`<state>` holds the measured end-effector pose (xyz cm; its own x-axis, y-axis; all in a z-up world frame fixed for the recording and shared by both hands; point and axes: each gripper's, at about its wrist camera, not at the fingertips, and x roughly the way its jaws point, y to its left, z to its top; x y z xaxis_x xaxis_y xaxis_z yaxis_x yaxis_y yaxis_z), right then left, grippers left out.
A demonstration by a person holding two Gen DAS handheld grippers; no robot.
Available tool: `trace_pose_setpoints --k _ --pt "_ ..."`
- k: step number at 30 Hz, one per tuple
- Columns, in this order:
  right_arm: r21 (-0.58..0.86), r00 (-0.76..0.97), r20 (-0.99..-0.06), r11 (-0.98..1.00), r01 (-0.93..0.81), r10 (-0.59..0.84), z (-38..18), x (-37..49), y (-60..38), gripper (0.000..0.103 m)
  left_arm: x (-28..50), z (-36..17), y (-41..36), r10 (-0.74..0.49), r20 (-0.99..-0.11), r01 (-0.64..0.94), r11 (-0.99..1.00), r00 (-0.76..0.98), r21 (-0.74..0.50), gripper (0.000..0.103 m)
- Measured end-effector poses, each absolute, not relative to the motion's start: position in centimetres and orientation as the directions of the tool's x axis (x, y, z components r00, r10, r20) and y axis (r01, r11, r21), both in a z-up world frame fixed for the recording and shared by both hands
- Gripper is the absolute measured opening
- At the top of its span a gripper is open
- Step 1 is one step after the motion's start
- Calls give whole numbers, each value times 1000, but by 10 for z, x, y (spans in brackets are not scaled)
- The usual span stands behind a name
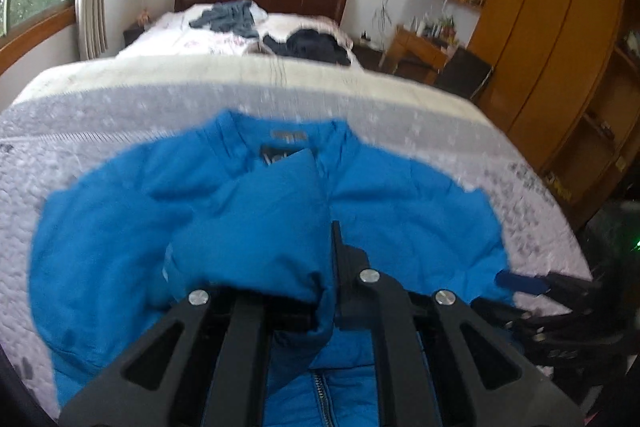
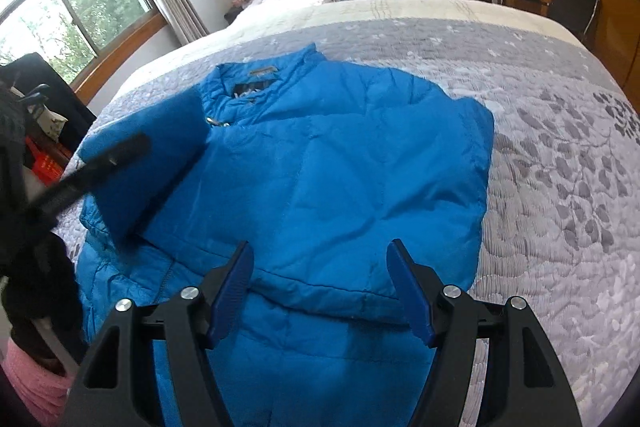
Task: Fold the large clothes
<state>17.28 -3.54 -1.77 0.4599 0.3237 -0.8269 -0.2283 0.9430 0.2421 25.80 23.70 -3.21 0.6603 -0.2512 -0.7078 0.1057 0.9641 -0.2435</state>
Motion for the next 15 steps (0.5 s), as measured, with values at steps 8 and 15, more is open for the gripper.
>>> trace_pose_setpoints --k 8,15 --pt "232 441 -841 946 -226 312 -31 175 -34 69 249 -49 253 -379 -741 199 925 554 -325 14" --pt "315 443 -803 916 -251 398 -8 168 -27 69 189 -22 325 -420 -657 201 901 626 -384 32"
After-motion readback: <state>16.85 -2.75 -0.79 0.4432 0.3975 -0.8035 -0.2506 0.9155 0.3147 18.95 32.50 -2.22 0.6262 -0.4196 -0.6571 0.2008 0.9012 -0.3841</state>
